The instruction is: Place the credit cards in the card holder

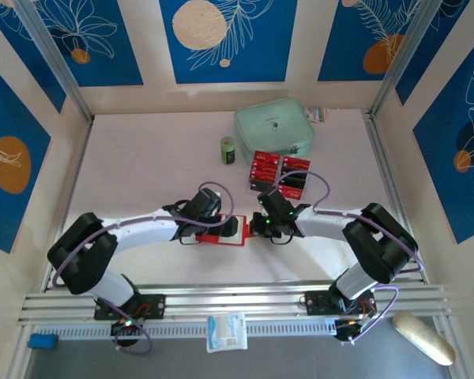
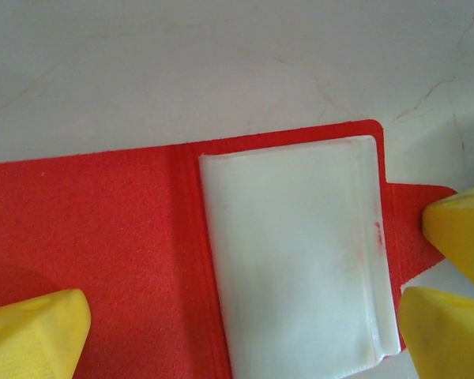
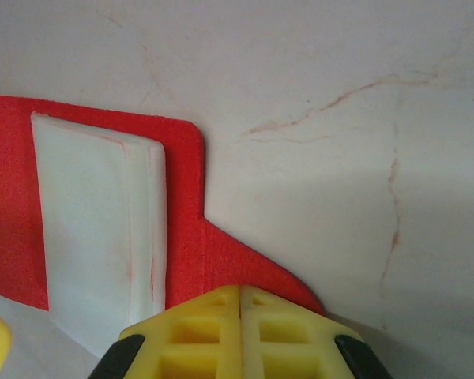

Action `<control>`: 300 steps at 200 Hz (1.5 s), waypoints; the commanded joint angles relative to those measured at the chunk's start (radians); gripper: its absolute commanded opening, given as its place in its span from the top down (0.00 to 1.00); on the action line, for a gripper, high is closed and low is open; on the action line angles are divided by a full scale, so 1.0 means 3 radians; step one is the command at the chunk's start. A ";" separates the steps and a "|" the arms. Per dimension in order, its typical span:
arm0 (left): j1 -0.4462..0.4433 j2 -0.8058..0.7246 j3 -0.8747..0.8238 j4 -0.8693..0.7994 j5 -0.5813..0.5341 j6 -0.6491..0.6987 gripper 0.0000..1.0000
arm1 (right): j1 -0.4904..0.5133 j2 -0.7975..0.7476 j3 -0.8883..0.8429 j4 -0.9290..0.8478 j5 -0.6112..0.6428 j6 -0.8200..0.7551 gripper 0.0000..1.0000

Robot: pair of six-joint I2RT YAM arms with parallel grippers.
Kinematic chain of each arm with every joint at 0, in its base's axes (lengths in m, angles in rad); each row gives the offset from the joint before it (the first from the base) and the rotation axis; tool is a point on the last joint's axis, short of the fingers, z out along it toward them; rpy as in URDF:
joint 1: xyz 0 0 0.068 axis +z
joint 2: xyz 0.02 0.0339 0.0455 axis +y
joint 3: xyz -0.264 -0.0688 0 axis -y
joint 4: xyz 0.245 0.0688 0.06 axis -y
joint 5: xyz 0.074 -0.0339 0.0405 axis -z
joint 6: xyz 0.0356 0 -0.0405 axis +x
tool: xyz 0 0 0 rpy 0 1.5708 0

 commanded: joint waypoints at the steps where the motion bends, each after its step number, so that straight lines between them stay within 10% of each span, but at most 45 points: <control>1: -0.0015 0.0132 0.0092 -0.0170 0.0009 0.0225 0.00 | -0.0038 0.0096 -0.0132 -0.0135 0.0104 -0.0135 1.00; 214: -0.0015 -0.0201 -0.0571 0.0298 0.0011 -0.0140 0.00 | 0.0021 0.0473 0.0790 -0.0314 -0.0271 -0.0283 1.00; 300: -0.0016 -0.0324 0.0014 -0.0492 -0.0192 -0.0002 0.00 | 0.0047 0.0720 0.0860 -0.0295 -0.0313 -0.0297 1.00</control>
